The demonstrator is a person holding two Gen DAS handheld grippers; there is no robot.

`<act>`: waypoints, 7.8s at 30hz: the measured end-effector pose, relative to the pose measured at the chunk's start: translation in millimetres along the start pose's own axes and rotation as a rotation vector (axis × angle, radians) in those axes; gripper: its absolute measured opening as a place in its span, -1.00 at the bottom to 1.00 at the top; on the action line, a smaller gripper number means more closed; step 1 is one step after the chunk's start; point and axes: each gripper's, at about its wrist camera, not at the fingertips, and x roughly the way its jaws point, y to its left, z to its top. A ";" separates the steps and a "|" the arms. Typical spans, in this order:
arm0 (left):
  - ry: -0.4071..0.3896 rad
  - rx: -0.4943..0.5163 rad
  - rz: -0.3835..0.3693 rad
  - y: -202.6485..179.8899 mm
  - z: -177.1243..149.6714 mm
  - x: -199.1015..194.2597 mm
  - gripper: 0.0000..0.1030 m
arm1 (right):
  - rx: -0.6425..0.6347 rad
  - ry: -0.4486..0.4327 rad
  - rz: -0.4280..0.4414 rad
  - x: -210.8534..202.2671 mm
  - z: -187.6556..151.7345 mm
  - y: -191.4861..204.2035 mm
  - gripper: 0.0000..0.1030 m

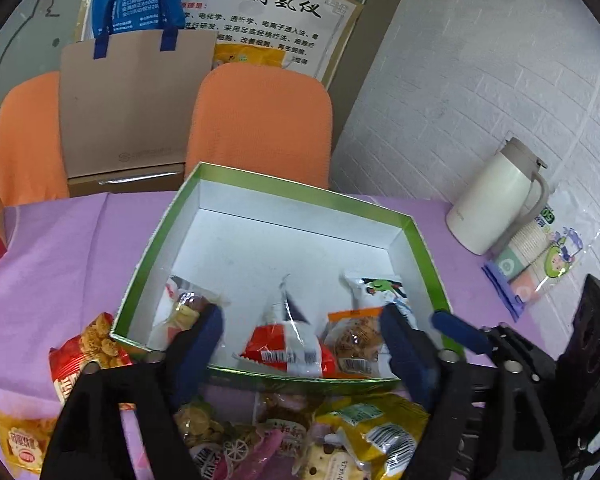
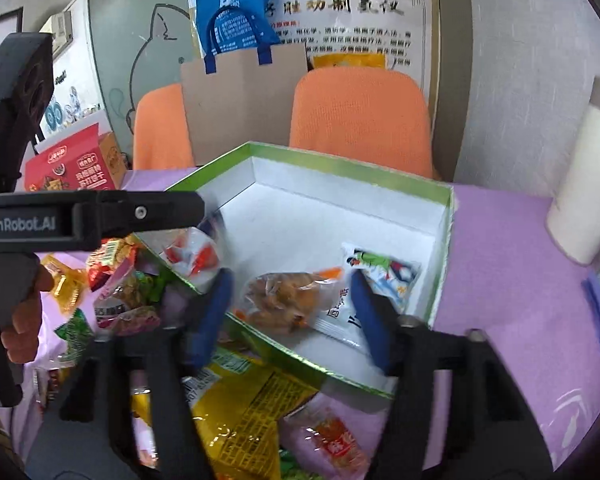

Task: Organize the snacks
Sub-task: 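Carry both packets into the green box and open both grippers, then close both grippers on the DANCO GALETTE cracker bag, then lift the DANCO GALETTE bag into the green box and open both grippers, then grasp the orange chip bag with the left gripper, then grasp the green pea bag with the right gripper while the left gripper holds the orange chip bag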

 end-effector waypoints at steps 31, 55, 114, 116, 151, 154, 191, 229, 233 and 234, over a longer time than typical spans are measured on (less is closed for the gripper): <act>-0.055 0.073 0.043 -14.5 -110.9 -146.4 0.81 | 0.068 -0.091 0.065 -159.3 -53.9 12.4 0.78; 0.059 -0.166 -0.063 67.8 -176.0 -120.1 0.53 | -0.054 0.250 0.360 -57.2 -103.9 107.3 0.45; 0.018 -0.005 -0.155 -8.6 19.9 -14.0 -0.27 | 0.245 0.010 0.262 -0.6 28.0 -14.3 -0.48; 0.035 -0.018 -0.145 -3.2 22.0 -2.8 -0.27 | 0.252 0.029 0.267 14.4 27.3 -17.5 -0.48; 0.017 0.010 0.040 -16.0 -57.2 -81.2 0.62 | 0.151 -0.107 0.114 -95.8 -0.1 -15.2 0.54; 0.009 -0.016 0.018 -17.4 -79.2 -90.5 0.62 | 0.151 -0.107 0.114 -111.4 -17.7 -17.5 0.54; 0.141 0.164 -0.119 -58.8 -201.0 -63.7 -0.17 | 0.026 0.164 0.146 -55.1 -88.1 4.6 0.15; 0.113 0.159 -0.009 -44.7 -221.2 -76.5 0.32 | 0.078 0.275 0.042 -15.2 -94.3 20.4 -0.21; 0.113 0.174 0.019 -46.4 -220.7 -76.5 -0.04 | 0.050 0.284 0.036 -24.0 -99.9 26.4 -0.28; 0.118 0.152 0.006 -44.0 -219.4 -77.4 -0.05 | 0.049 0.285 0.049 -26.6 -101.2 26.8 -0.28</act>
